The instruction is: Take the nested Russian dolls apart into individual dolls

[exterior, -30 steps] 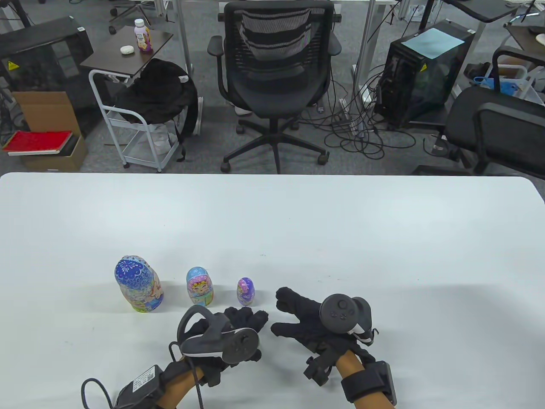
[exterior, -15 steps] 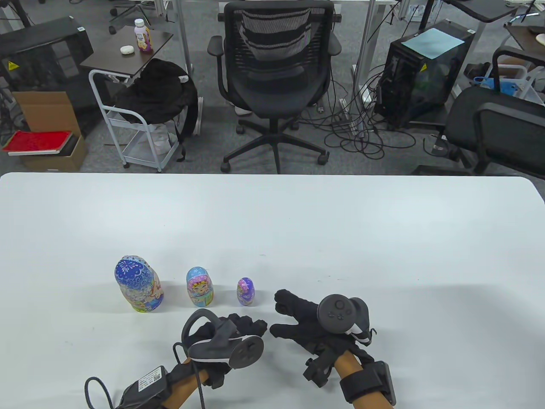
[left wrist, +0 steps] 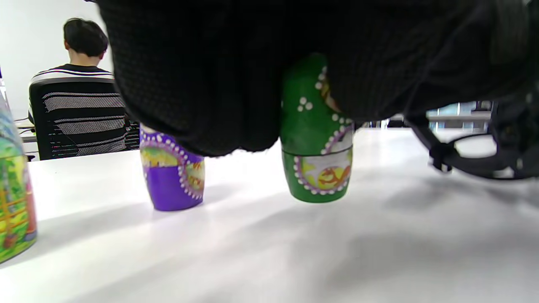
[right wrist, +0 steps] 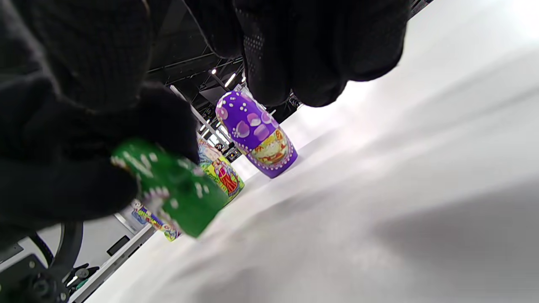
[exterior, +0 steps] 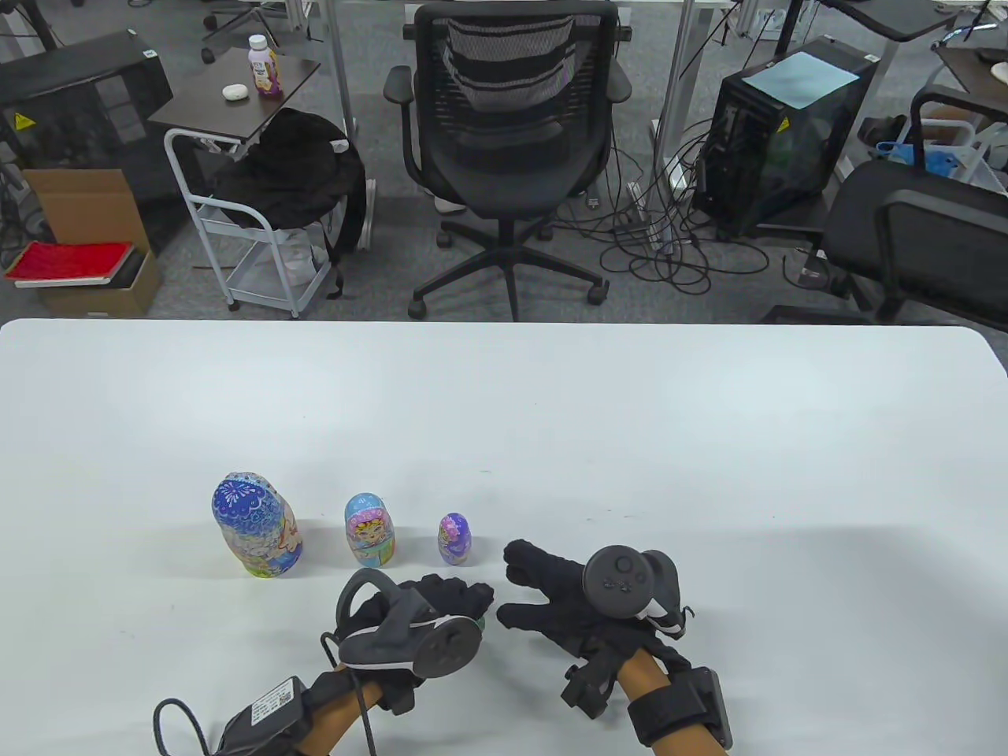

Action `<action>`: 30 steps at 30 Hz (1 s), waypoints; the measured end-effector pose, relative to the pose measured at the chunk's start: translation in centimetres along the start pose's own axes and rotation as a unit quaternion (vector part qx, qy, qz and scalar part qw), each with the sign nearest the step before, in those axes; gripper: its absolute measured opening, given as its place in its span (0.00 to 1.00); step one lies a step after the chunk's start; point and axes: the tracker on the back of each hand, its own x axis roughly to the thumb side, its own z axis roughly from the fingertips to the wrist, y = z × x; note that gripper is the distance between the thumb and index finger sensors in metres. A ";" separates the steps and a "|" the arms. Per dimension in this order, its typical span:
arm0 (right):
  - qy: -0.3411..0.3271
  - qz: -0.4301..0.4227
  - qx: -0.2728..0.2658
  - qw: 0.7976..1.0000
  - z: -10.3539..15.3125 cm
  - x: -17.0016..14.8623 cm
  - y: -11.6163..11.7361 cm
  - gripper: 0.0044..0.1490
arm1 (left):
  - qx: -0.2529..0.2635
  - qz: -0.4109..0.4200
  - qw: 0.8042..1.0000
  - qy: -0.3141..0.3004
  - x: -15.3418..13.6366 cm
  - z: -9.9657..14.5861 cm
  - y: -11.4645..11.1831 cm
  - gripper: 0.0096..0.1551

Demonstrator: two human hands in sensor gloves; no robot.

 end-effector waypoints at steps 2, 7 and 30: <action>-0.005 -0.003 0.010 1.000 -0.1 0.2 0.3 0.55 | 0.021 0.032 0.999 0.004 -0.3 0.2 0.5 0.31; -0.020 -0.010 0.031 0.999 -0.1 1.0 1.1 0.53 | 0.050 0.064 0.997 0.013 -0.7 0.6 1.2 0.31; -0.057 0.005 -0.020 0.998 0.2 2.4 2.0 0.47 | 0.111 0.131 0.985 0.030 -1.1 1.0 2.0 0.32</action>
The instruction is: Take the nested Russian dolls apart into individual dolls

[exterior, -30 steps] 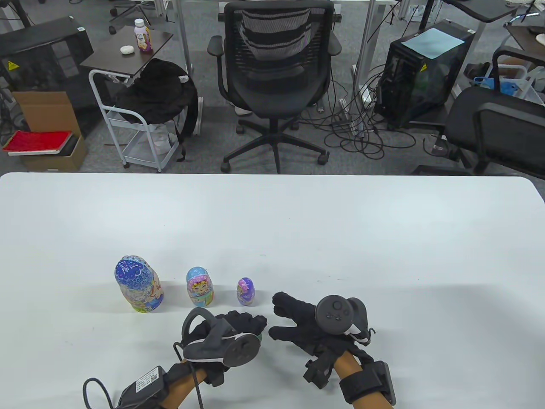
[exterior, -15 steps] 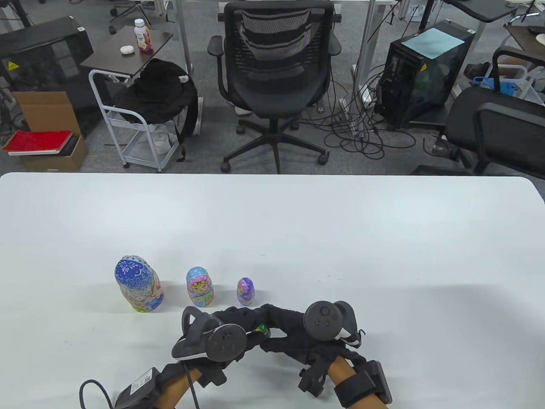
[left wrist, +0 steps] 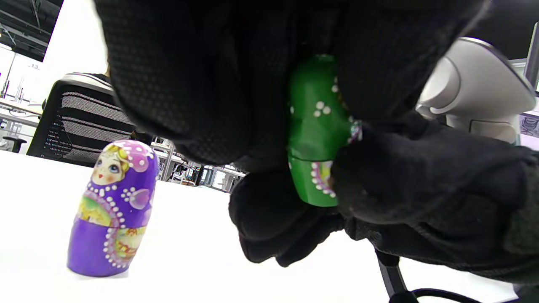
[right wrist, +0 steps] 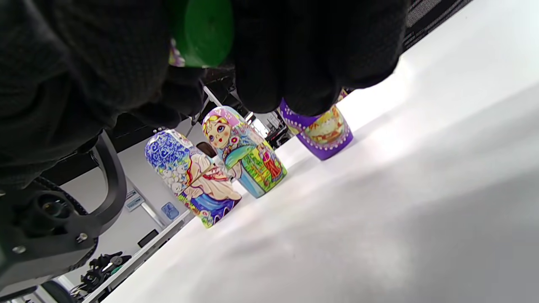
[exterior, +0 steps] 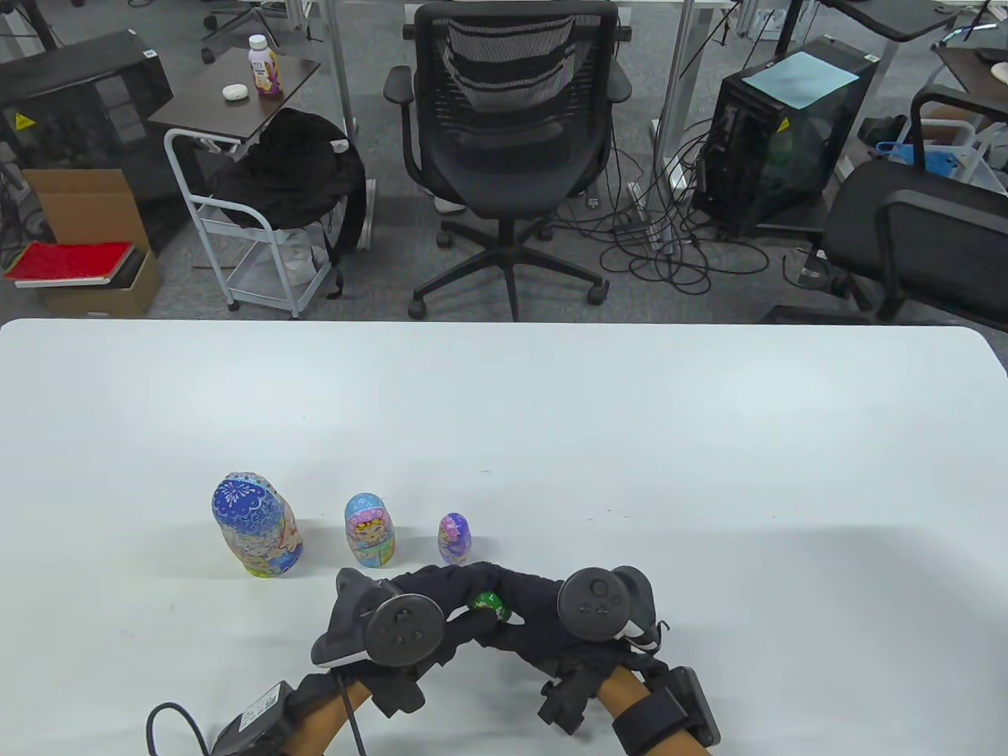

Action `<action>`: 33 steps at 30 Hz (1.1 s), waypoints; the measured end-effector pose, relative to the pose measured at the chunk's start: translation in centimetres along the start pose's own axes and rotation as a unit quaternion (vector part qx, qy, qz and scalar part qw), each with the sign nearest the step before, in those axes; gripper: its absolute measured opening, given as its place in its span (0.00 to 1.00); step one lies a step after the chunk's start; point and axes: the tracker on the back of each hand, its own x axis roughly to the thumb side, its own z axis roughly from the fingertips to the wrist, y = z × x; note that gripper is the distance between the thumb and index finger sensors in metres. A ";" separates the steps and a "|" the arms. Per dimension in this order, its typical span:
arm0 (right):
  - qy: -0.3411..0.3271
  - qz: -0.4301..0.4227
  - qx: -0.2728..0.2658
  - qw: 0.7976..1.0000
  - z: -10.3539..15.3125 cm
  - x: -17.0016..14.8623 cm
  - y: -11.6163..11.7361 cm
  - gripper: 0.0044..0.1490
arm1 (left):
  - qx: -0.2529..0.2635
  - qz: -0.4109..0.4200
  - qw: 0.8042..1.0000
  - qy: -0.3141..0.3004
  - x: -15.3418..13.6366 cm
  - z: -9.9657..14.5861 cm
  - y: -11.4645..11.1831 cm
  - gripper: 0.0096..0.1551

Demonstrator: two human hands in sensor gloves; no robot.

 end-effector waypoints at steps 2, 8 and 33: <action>-0.002 0.016 -0.018 1.000 0.0 0.2 -0.2 0.47 | 0.002 -0.012 1.000 0.001 -0.1 0.0 0.1 0.32; -0.005 0.025 -0.015 1.000 0.0 0.4 -0.1 0.45 | -0.008 -0.017 1.000 -0.014 0.1 0.0 -0.1 0.31; 0.009 -0.112 0.052 0.992 -0.4 -0.7 -0.5 0.46 | 0.005 -0.070 0.995 -0.075 1.2 0.5 2.0 0.30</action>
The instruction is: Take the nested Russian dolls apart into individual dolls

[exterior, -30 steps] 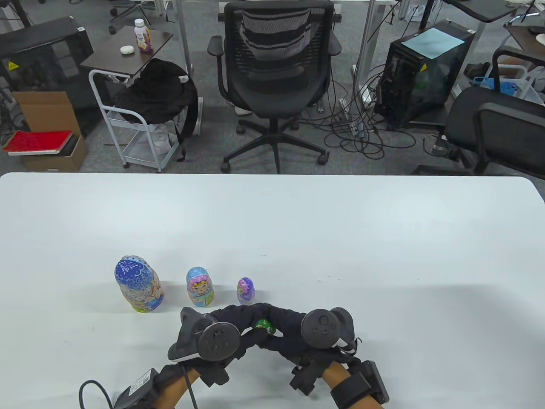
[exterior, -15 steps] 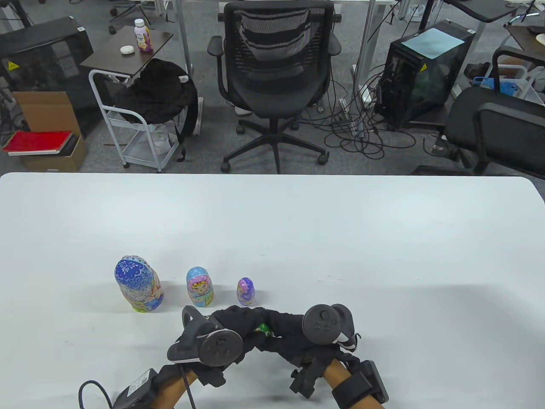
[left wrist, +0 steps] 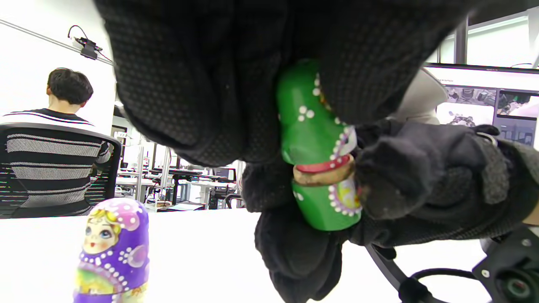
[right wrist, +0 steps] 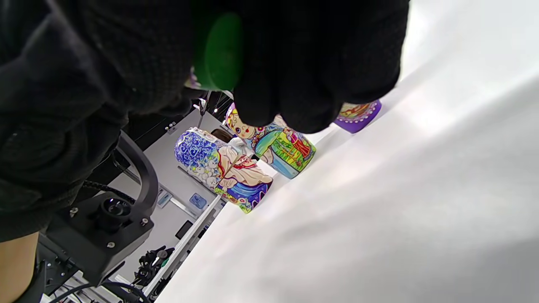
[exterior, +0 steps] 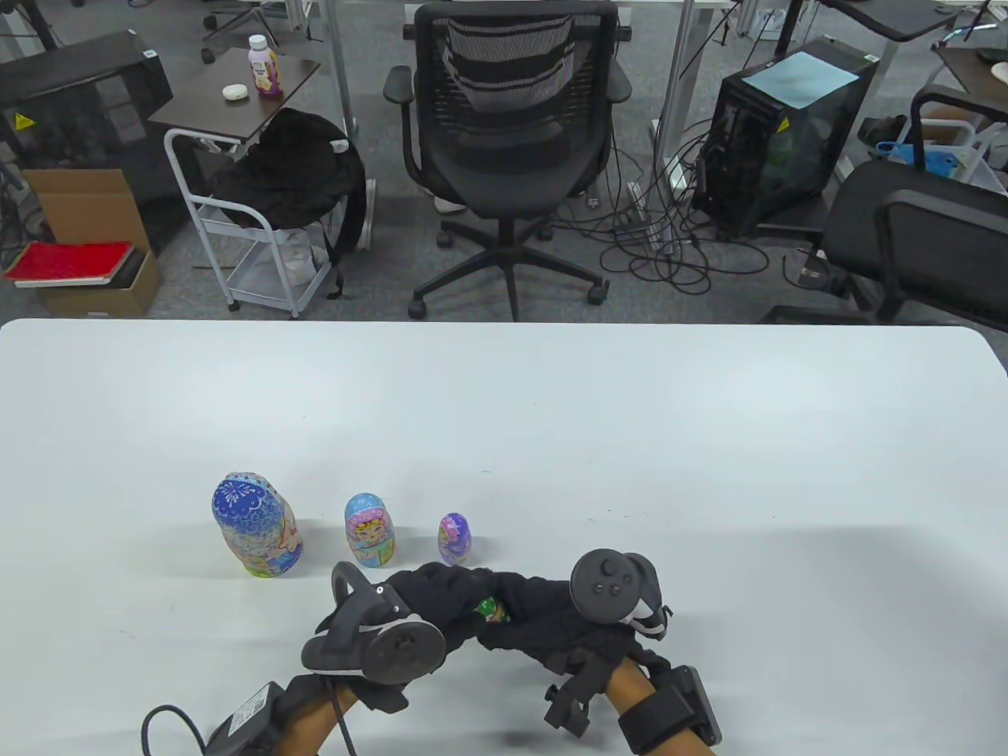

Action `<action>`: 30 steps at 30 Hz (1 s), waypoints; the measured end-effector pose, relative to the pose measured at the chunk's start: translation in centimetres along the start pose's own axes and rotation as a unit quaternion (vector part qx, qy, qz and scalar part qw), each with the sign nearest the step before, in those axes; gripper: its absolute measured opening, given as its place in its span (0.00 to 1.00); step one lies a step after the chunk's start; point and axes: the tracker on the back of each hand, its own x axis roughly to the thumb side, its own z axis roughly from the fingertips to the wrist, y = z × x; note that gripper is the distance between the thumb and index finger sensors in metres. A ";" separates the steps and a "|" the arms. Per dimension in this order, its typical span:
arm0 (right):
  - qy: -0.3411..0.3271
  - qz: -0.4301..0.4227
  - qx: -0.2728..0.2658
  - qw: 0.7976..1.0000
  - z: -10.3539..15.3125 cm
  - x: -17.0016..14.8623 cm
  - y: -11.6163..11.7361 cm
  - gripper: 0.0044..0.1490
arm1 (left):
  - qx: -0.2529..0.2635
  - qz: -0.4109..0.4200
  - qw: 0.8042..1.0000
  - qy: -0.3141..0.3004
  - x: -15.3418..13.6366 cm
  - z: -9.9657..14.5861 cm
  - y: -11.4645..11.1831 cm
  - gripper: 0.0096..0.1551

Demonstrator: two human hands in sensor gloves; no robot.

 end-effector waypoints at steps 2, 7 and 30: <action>0.000 0.000 0.000 1.000 0.0 -0.1 0.0 0.46 | 0.007 0.008 1.000 0.005 -0.2 0.1 0.2 0.30; 0.003 0.007 0.003 1.000 0.0 -0.1 0.1 0.47 | 0.013 0.014 1.000 0.015 -0.7 0.3 0.7 0.30; 0.002 0.006 -0.044 0.999 0.4 -0.4 -0.8 0.45 | -0.239 -0.068 0.959 0.135 -4.6 0.2 -4.8 0.32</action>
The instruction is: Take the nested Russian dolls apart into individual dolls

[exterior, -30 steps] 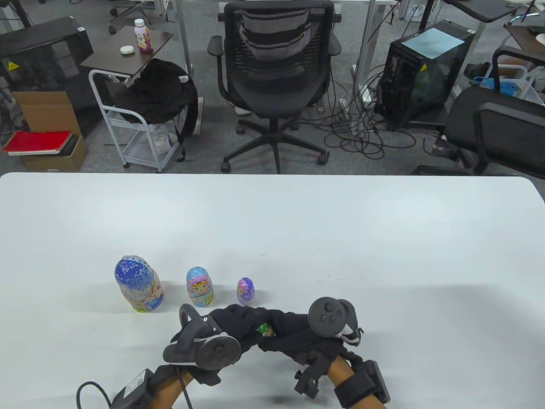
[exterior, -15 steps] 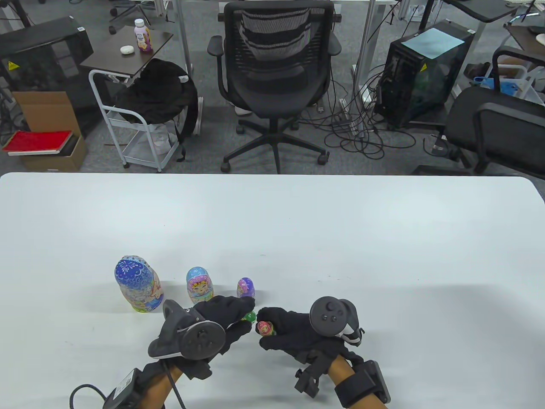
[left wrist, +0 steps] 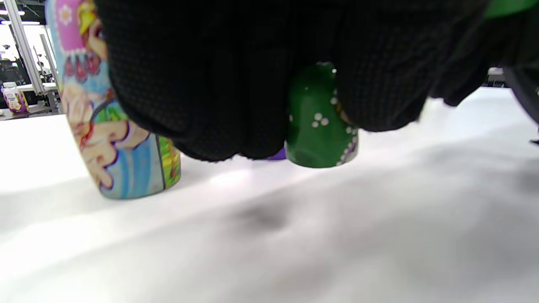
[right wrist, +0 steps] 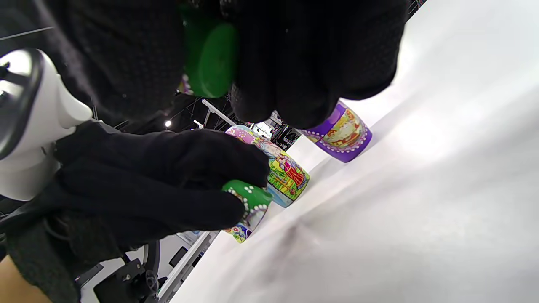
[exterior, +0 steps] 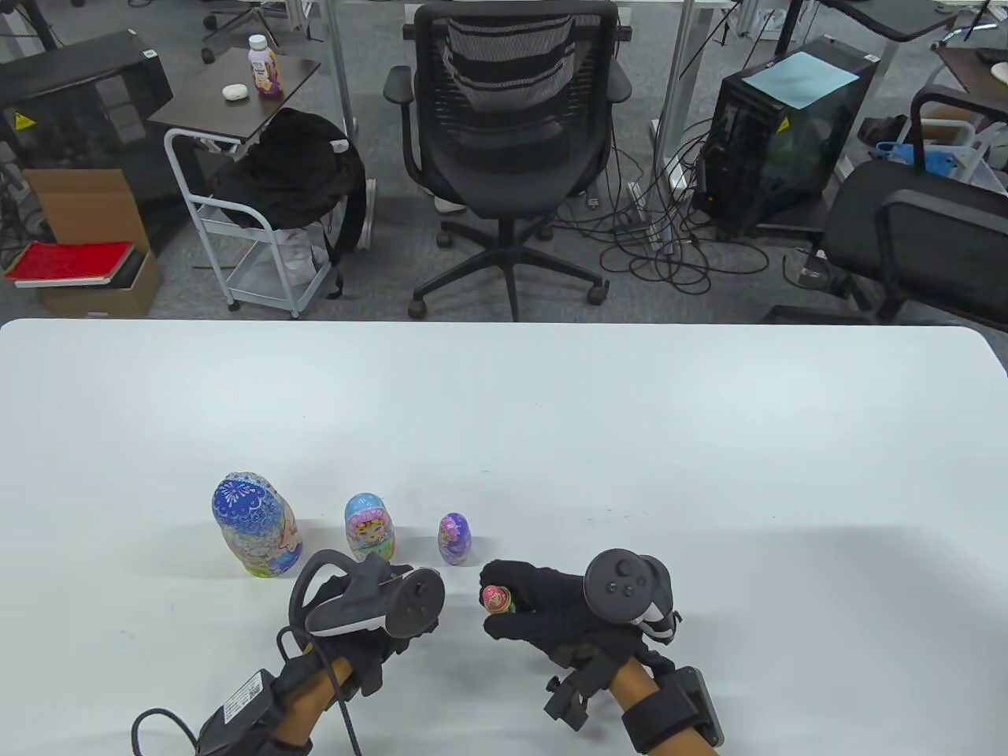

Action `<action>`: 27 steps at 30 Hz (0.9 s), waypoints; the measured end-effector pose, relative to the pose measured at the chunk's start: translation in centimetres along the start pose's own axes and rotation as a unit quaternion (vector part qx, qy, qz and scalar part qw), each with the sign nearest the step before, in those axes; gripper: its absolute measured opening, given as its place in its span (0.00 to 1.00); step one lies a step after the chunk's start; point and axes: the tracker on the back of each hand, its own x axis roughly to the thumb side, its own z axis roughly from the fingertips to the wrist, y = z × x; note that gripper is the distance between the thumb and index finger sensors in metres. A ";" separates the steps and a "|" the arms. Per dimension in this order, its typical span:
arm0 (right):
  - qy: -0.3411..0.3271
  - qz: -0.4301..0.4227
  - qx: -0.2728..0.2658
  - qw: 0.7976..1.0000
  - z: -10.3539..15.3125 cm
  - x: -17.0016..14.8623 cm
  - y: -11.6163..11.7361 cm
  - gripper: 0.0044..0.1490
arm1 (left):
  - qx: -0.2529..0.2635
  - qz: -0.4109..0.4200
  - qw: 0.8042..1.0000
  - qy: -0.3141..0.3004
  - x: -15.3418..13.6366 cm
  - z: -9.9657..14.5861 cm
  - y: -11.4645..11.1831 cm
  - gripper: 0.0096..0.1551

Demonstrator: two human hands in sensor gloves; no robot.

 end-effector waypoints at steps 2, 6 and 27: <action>-0.001 0.003 -0.001 1.000 0.0 0.0 0.0 0.45 | -0.009 -0.011 1.000 0.004 -0.1 -0.2 -0.3 0.32; -0.001 0.004 -0.001 1.000 0.0 0.0 0.1 0.45 | -0.011 -0.020 1.000 0.008 -0.2 -0.3 -0.8 0.32; -0.001 0.015 -0.002 1.000 0.0 0.0 0.0 0.47 | -0.055 -0.051 0.997 0.012 -0.1 -1.0 -2.6 0.34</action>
